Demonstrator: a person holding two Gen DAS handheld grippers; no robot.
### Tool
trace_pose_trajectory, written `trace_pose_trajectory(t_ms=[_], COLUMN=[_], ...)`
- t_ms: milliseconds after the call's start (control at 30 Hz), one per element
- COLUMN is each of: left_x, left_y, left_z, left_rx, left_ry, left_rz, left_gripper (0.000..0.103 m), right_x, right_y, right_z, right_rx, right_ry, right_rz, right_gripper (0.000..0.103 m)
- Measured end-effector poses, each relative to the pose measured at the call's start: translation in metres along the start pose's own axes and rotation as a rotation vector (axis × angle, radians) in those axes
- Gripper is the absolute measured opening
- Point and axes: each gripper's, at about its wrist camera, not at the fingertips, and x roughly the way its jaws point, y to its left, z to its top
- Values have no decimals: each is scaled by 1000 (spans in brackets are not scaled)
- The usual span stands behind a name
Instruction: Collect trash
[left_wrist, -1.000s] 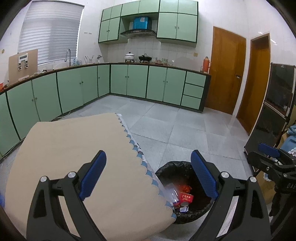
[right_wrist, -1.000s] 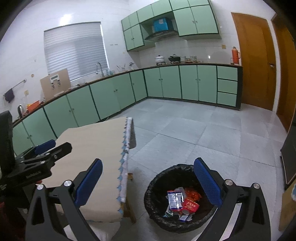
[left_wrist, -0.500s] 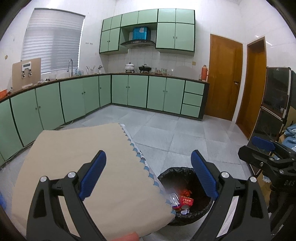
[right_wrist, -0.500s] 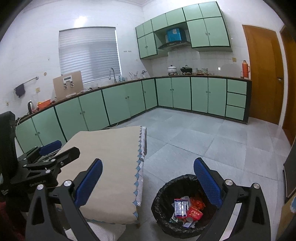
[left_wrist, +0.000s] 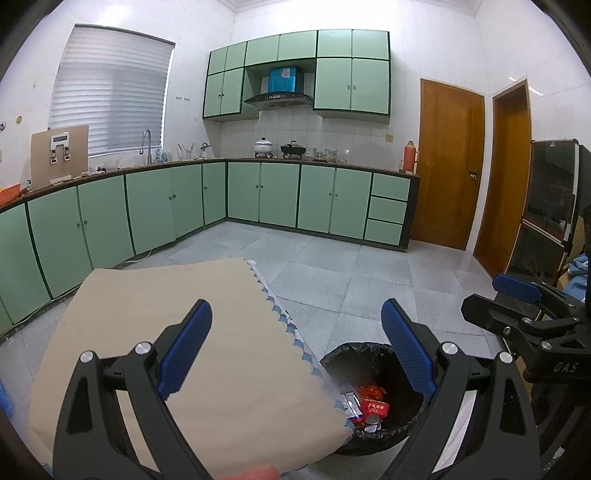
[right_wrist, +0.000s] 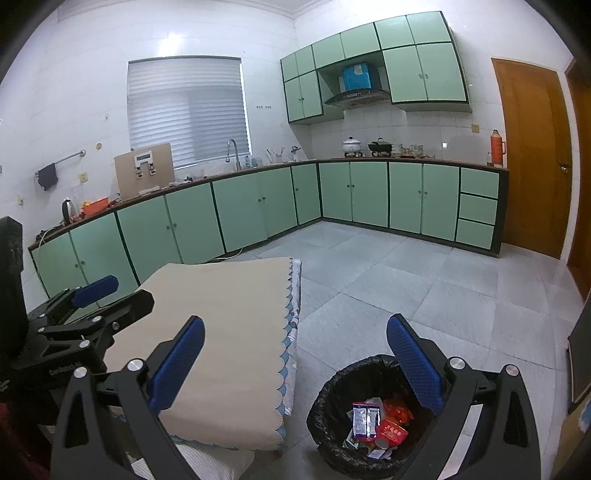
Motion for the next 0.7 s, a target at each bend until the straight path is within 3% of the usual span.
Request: trace_pose_trajectory(t_ms=[700], left_x=[-2], left_y=[-2], left_z=[-4], left_rx=[1], left_ry=[-7], left_rz=[7], left_gripper=[90], right_x=[1], right_y=[4], right_z=[-1], right_rx=[0], right_ry=[0], right_rz=[6], right_gripper=[97])
